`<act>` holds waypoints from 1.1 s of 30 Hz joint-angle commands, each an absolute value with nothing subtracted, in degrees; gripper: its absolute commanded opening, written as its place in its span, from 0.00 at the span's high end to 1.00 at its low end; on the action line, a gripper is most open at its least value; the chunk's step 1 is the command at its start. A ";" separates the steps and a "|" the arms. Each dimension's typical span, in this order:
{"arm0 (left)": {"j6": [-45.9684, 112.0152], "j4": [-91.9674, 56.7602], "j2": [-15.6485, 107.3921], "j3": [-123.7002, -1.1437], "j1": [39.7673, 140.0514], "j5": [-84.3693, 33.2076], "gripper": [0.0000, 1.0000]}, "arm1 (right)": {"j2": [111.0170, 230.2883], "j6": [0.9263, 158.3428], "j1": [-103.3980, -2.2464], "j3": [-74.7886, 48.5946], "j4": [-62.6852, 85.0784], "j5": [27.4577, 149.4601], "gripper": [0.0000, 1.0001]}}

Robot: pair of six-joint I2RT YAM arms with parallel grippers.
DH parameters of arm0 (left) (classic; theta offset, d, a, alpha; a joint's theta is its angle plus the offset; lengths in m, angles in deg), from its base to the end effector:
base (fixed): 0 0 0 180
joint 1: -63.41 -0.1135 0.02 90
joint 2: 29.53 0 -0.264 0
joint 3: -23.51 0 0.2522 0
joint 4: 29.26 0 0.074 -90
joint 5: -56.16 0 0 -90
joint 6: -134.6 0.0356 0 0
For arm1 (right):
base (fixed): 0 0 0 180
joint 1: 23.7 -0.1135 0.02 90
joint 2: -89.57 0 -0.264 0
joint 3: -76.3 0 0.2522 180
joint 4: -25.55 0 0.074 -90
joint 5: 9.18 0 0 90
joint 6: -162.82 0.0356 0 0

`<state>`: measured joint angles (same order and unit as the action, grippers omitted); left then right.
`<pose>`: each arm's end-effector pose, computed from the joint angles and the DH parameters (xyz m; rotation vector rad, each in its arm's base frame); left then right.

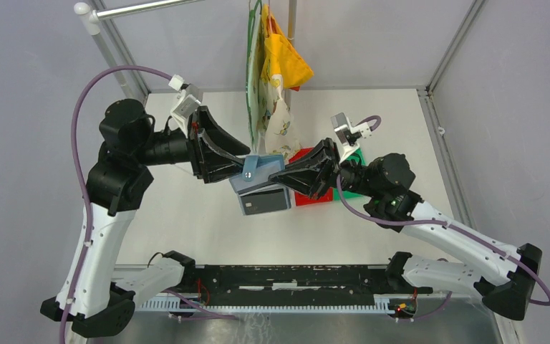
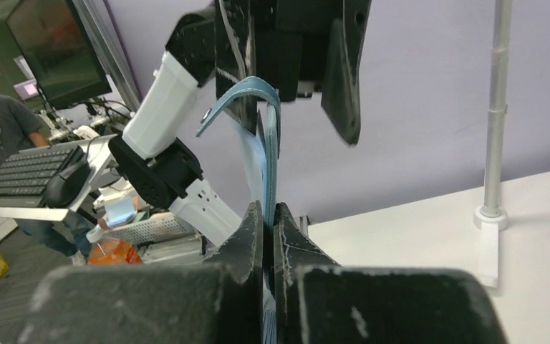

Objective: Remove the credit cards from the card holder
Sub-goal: Remove the credit card from the card holder.

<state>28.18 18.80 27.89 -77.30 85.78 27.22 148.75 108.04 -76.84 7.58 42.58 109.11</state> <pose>0.1287 -0.0867 0.5018 0.9413 1.5360 -1.3649 0.1231 0.1923 0.4291 -0.6880 1.1384 1.6116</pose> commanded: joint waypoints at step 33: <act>68.80 38.48 16.44 -55.67 85.84 14.15 0.43 | 160.79 93.98 -76.57 -8.75 3.73 119.35 1.00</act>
<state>73.47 44.14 15.87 -56.25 85.69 11.61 161.25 93.11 -76.77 -5.71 -1.33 114.97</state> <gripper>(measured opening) 0.623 0.026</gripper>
